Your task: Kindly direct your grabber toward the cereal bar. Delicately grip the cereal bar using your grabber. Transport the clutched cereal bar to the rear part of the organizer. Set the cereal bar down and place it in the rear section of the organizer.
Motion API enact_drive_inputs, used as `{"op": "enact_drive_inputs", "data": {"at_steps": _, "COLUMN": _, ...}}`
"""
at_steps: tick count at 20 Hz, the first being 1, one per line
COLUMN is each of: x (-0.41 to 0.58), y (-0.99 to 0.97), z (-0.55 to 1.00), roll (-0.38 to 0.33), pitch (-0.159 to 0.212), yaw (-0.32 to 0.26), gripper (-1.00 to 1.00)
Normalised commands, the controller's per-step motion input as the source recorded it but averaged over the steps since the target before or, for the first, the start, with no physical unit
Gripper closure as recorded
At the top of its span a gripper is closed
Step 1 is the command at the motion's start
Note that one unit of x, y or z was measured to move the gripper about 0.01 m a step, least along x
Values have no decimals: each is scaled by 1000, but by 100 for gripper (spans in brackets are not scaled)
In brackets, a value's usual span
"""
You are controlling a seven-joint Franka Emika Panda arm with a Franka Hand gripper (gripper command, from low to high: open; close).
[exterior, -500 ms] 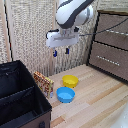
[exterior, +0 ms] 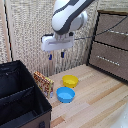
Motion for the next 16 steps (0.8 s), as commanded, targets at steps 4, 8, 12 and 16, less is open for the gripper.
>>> {"op": "enact_drive_inputs", "data": {"at_steps": 4, "x": 271, "y": 649, "z": -222, "roll": -117, "pitch": 0, "yaw": 38, "gripper": -100}}
{"op": "enact_drive_inputs", "data": {"at_steps": 8, "x": 267, "y": 535, "z": -241, "roll": -110, "pitch": 4, "yaw": 121, "gripper": -100}}
{"op": "enact_drive_inputs", "data": {"at_steps": 12, "x": 370, "y": 270, "z": -256, "roll": -62, "pitch": 24, "yaw": 223, "gripper": -100}}
{"op": "enact_drive_inputs", "data": {"at_steps": 16, "x": 356, "y": 102, "z": -232, "roll": -30, "pitch": 16, "yaw": 294, "gripper": -100}}
